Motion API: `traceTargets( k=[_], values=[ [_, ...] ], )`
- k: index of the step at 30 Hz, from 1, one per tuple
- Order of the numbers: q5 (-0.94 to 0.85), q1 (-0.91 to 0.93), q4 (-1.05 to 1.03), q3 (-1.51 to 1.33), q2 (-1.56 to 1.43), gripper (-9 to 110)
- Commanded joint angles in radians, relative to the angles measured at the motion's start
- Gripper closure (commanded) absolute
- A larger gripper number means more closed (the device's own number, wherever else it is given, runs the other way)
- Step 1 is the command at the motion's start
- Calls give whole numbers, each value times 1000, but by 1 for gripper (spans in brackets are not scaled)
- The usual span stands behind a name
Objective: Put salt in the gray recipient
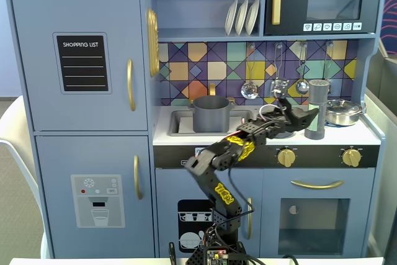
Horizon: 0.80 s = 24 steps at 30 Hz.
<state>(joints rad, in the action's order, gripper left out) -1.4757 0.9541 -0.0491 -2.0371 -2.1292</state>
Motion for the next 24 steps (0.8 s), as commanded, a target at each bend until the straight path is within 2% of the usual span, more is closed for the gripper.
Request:
traceTargets(
  k=[1,18,22,24],
  values=[
    [17,3,52,169,110,48],
    [-12,-57,120,535,520,59],
    [-29,-72,127,577,552,70],
    [-49,-83,132,578,549,88]
  ],
)
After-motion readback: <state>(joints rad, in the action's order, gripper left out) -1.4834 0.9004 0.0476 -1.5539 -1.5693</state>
